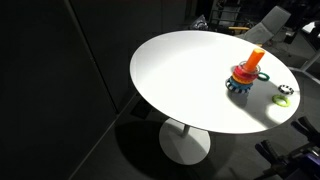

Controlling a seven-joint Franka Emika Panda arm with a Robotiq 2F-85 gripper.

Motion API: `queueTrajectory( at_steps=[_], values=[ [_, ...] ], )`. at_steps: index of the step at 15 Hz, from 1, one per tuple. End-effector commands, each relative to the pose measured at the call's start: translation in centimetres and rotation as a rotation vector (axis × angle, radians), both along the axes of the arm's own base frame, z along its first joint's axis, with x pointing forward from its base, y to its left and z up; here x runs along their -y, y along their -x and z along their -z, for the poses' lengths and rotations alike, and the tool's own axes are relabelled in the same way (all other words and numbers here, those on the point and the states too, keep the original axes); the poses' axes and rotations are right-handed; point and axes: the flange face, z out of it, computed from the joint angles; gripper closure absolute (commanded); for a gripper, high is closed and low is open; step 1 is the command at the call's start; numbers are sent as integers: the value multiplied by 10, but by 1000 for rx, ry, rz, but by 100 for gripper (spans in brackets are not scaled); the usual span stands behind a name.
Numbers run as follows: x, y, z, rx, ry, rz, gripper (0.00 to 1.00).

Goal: Put the transparent ring on the stake

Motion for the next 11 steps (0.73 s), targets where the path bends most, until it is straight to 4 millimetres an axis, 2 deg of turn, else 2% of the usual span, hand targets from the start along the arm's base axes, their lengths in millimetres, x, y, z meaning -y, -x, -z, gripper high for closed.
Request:
queueTrajectory(
  at_steps=[1,6,7,8,11],
  values=[
    [9,23,-33,33,44,21,0],
    [19,41,-64,77,48,40,0],
    [22,44,-67,82,48,43,0],
    [17,31,-59,77,31,30,0],
    [20,38,-64,86,31,38,0]
  ],
)
